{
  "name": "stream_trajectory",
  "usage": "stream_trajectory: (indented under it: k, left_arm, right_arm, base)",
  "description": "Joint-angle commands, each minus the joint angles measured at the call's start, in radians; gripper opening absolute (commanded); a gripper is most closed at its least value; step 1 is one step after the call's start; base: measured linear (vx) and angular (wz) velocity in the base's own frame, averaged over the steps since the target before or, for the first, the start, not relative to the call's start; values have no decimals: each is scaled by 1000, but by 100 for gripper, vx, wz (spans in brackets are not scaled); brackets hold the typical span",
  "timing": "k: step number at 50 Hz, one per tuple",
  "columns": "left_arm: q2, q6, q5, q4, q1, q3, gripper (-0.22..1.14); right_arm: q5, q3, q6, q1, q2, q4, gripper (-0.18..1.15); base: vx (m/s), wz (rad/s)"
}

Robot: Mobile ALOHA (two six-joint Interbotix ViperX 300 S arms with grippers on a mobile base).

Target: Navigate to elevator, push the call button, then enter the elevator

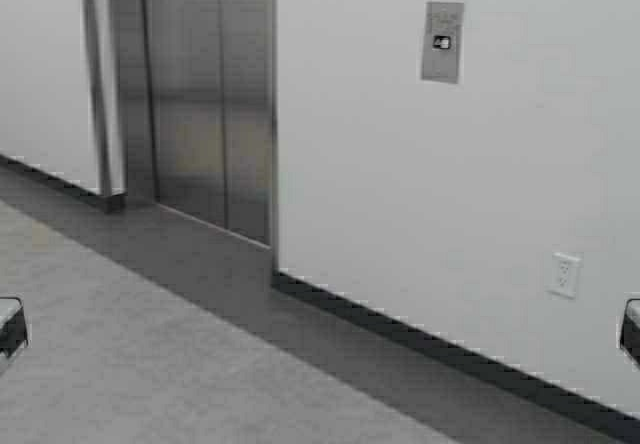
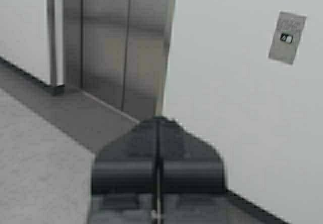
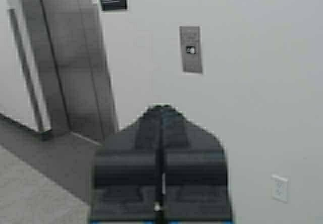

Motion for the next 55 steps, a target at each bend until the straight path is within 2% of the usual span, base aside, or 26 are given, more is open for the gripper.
stream_trajectory:
  k: [1, 10, 28, 39, 55]
  left_arm:
    - [-12, -6, -8, 2, 2, 2, 2]
    - [-67, -6, -8, -3, 2, 12, 2]
    - [-48, -8, -8, -3, 2, 8, 2]
    - [-49, -12, 3, -5, 2, 23, 2]
    - [-69, -15, 11, -11, 2, 28, 2]
  right_arm:
    - [-3, -14, -2, 3, 15, 0, 7]
    - [-3, -23, 0, 3, 26, 0, 7]
    - [0, -55, 0, 3, 115, -3, 7]
    - [230, -137, -2, 8, 130, -37, 7]
    - [250, -178, -5, 48, 222, -92, 7]
  base:
    - [60, -20]
    - [58, -21]
    - [51, -4]
    - [48, 16]
    - [44, 8]
